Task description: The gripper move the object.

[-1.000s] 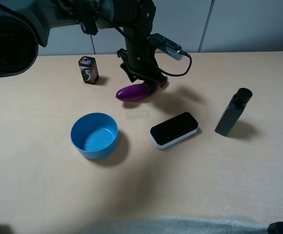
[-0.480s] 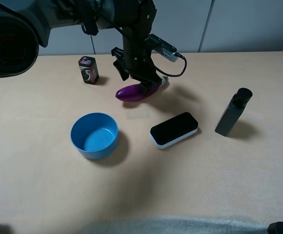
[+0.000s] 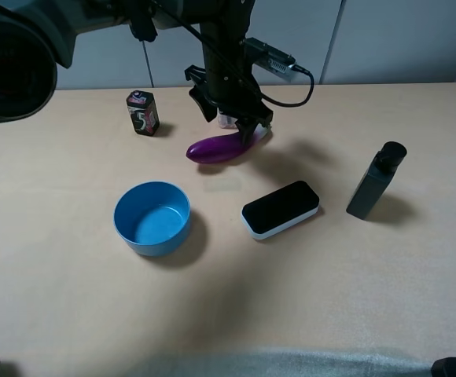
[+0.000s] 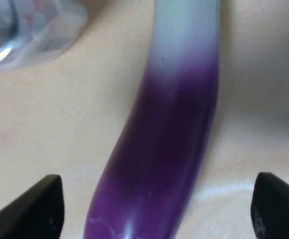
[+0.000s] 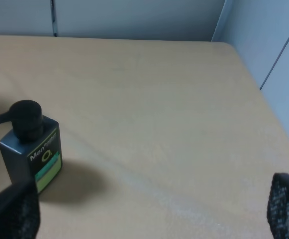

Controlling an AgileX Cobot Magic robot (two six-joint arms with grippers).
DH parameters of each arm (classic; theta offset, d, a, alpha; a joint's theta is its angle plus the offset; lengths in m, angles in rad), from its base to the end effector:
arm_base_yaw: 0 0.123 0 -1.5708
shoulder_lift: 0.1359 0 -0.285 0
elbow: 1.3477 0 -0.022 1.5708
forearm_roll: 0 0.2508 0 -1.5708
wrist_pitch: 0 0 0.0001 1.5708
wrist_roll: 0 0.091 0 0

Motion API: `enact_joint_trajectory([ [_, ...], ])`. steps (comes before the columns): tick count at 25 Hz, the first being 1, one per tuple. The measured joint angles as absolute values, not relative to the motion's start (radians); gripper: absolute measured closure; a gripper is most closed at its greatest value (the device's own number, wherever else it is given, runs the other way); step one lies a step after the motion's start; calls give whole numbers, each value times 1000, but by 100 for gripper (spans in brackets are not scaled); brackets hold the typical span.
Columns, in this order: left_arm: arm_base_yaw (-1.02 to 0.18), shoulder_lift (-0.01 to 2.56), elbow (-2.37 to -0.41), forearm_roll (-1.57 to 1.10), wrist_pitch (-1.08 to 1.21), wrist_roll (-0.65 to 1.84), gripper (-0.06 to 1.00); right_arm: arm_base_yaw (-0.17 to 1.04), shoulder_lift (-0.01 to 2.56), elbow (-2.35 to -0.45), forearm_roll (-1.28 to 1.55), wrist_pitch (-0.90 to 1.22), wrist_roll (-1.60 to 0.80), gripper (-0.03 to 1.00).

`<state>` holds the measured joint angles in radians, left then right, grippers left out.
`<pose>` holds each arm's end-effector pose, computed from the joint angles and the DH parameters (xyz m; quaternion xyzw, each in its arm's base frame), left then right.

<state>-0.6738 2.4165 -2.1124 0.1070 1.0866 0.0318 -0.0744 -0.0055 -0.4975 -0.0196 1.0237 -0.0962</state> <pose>0.4044 -0.3119 0.1615 0.3592 0.9224 0.0057 0.1421 -0.0040 -0.0012 0.2796 -0.0090 0.8425 -0.0556 0.5357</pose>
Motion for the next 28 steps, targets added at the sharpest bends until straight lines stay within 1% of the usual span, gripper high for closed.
enact_joint_trajectory([
  [14,-676,2199,-2112,107,1186,31,12,-74,-6,-497,-20,1024,-96,27],
  [24,-676,2019,-2106,117,1188,31,12,-74,-6,-497,-20,1024,-96,27],
  [28,-665,1908,-2041,116,1188,32,12,-74,-6,-497,-20,1024,-96,27],
])
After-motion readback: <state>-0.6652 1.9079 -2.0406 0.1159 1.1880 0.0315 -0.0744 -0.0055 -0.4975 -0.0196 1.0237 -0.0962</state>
